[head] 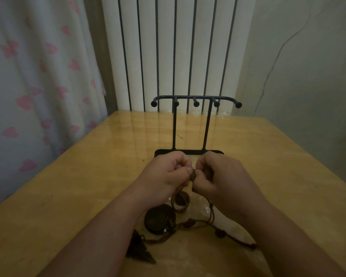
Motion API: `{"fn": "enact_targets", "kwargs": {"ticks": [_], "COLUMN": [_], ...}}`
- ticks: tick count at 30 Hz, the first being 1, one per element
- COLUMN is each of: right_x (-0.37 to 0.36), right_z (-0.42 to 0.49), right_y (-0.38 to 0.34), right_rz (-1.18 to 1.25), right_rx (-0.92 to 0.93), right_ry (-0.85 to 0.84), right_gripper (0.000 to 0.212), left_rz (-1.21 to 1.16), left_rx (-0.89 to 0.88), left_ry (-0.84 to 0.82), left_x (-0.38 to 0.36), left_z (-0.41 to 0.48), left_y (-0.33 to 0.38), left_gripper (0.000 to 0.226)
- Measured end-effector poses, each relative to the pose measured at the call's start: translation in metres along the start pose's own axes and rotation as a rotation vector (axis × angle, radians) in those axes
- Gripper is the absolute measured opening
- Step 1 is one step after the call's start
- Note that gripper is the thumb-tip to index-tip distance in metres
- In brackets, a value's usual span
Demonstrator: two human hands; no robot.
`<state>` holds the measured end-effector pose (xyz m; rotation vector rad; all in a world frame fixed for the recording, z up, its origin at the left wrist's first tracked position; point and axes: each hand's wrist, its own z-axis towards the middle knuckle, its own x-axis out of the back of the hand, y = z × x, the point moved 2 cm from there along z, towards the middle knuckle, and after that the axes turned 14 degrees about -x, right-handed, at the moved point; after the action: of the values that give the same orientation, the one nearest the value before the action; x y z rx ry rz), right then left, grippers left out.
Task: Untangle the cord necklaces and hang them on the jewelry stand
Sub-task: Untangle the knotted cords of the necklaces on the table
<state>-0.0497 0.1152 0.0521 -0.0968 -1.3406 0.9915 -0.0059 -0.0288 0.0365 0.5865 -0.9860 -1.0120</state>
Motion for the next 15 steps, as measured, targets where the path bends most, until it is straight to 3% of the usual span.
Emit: {"fn": "enact_targets", "kwargs": {"ticks": [15], "right_x": [-0.0048], "right_z": [-0.0016], "right_y": [0.0005], "right_rz": [0.114], "right_rx": [0.014], "right_ry": [0.065], "right_gripper": [0.008], "left_rz": [-0.197], "left_rx": [0.059], "left_ry": [0.037], "left_x": [-0.0028], "left_z": [0.0005], "left_y": [0.0064], "left_gripper": [0.031]}}
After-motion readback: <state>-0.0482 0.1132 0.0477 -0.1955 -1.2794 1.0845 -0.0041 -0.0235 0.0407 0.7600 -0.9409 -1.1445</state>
